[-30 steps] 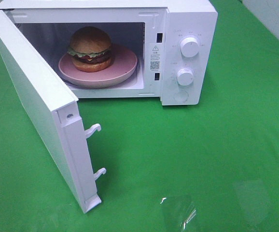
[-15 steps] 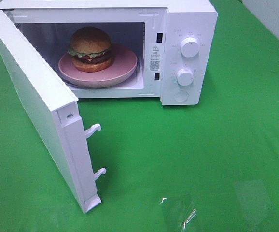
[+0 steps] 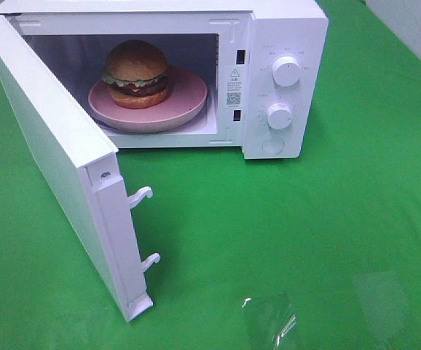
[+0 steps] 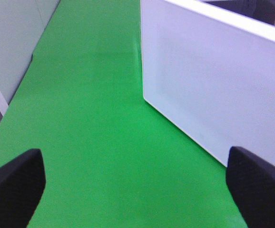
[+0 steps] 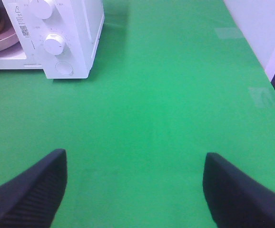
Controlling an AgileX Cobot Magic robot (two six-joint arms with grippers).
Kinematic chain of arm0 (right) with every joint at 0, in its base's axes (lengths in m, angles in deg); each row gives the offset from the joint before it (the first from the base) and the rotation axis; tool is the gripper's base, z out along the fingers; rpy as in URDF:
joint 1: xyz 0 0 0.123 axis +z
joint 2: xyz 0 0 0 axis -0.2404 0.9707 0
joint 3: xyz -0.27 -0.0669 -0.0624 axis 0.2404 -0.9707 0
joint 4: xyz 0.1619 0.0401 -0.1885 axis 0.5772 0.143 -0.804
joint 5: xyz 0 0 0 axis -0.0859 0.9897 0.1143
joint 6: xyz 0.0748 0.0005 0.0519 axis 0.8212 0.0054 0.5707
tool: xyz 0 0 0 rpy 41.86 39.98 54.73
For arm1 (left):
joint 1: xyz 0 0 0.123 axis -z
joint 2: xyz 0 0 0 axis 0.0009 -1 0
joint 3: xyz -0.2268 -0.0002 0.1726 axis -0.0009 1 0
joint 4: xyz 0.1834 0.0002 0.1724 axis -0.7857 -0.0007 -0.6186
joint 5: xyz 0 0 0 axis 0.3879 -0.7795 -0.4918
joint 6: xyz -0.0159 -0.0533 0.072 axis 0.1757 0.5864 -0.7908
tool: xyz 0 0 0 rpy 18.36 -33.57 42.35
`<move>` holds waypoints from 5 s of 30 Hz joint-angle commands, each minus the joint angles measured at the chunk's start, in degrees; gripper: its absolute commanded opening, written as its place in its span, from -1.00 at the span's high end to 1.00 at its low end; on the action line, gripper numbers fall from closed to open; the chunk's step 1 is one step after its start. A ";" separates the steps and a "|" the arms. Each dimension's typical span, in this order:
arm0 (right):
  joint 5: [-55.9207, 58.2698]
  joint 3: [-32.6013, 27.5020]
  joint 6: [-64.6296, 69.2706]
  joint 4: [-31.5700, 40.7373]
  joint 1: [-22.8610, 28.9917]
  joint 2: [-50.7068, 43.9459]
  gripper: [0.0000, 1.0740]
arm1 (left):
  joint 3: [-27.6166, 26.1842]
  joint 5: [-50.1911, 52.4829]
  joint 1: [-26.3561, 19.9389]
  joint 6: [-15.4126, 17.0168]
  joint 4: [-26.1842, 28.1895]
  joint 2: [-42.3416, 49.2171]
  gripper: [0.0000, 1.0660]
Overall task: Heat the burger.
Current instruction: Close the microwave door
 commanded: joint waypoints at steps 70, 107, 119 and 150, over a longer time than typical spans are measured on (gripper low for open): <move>-0.40 -0.11 -0.11 0.11 -0.17 -1.55 -0.41 | 17.99 103.08 0.29 32.49 -34.84 -69.61 1.00; -0.40 -0.11 -0.11 0.06 -0.17 -1.55 -0.41 | 13.58 109.84 29.28 17.99 -14.15 -87.15 1.00; -0.40 -0.11 -0.11 0.06 -0.17 -1.55 -0.41 | 4.93 109.03 37.59 14.84 -5.84 -93.33 1.00; -0.40 -0.11 0.00 0.06 -0.17 -1.55 -0.40 | -26.01 90.99 41.88 11.92 0.97 -108.80 1.00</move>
